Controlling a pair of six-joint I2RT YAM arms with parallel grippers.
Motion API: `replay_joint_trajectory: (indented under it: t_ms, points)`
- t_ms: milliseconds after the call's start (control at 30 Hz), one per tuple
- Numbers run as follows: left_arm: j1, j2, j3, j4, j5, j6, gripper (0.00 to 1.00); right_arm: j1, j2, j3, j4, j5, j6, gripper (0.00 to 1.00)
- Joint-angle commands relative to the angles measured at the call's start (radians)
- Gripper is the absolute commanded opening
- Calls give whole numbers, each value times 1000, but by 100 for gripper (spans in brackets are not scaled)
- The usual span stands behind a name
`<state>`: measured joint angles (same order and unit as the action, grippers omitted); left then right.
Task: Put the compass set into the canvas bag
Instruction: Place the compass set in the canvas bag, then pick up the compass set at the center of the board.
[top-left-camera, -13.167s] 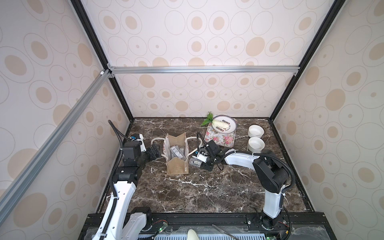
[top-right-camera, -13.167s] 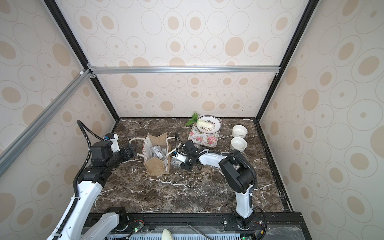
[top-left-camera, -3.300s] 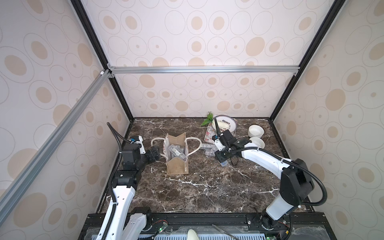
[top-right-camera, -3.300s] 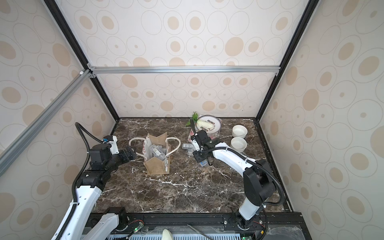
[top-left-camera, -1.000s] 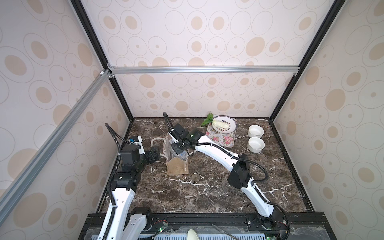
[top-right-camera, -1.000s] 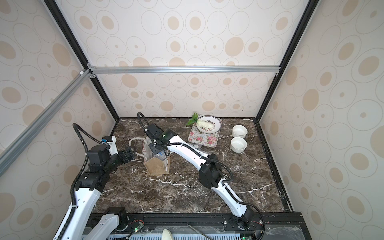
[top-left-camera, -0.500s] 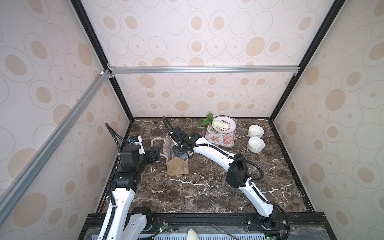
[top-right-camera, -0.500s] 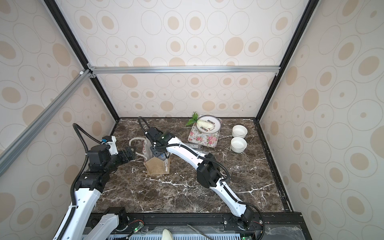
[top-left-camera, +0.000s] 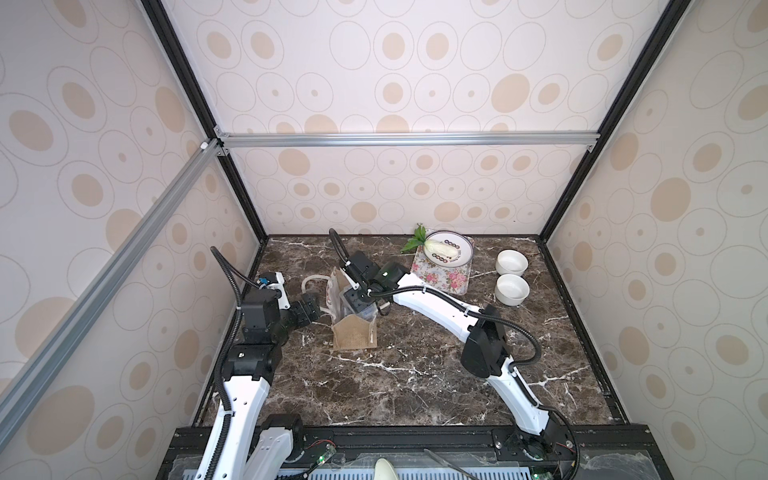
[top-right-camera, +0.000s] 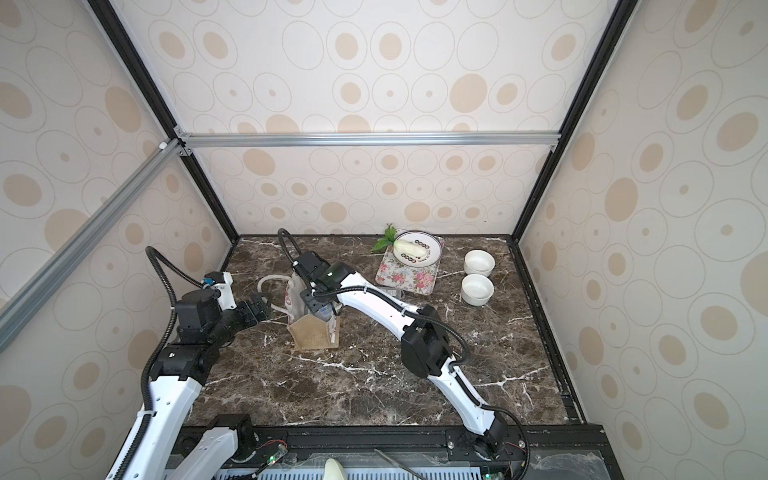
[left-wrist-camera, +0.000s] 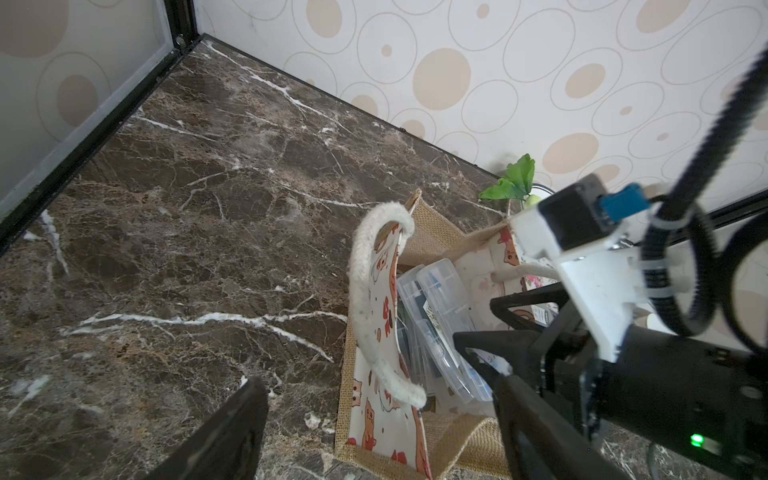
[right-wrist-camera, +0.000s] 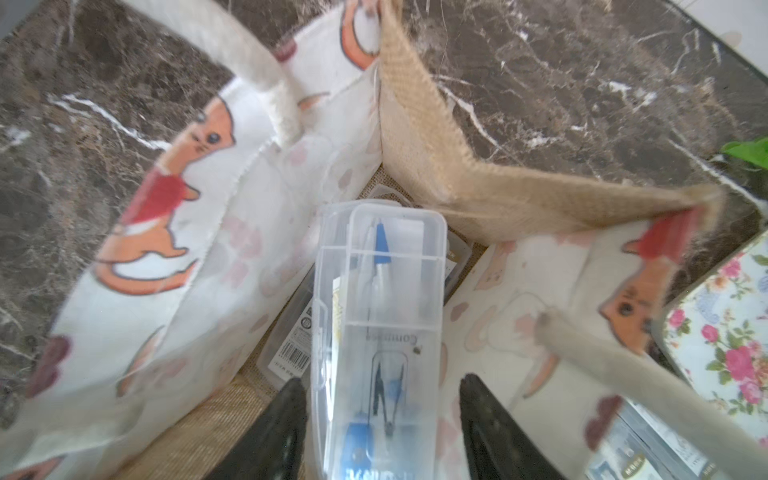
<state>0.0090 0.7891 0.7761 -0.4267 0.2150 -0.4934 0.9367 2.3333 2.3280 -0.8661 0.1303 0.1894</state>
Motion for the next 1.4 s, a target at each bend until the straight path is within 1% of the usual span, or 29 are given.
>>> replay_joint_trajectory:
  t_ms: [0, 367, 533, 667, 833, 900, 1067, 1167, 1233, 1367]
  points:
    - [-4, 2, 21, 0, -6, 3, 87, 6, -81, -6, 23, -9, -21, 61]
    - [-4, 1, 26, -4, -7, 3, 87, 15, -197, -22, 34, -21, -104, 62]
    - [-4, -5, 28, -11, -11, 7, 87, 11, -315, -143, 67, 22, -188, 62]
    - [-5, -7, 26, -8, -11, 6, 87, -14, -456, -300, 109, 28, -247, 63]
    - [-5, -9, 33, -15, -13, 5, 87, -102, -647, -536, 147, 2, -258, 64]
    - [-4, -13, 30, -13, -16, 7, 87, -163, -725, -638, 157, -36, -247, 64]
    - [-5, 5, 29, 5, -7, 0, 87, -308, -862, -849, 153, -82, -251, 65]
    - [-5, 12, 35, 10, -3, -4, 87, -402, -893, -954, 171, -139, -250, 66]
    - [-4, 15, 37, 10, -6, -5, 87, -440, -882, -982, 164, -169, -256, 67]
    - [-5, 24, 46, 11, -2, -13, 87, -460, -813, -1004, 169, -211, -298, 69]
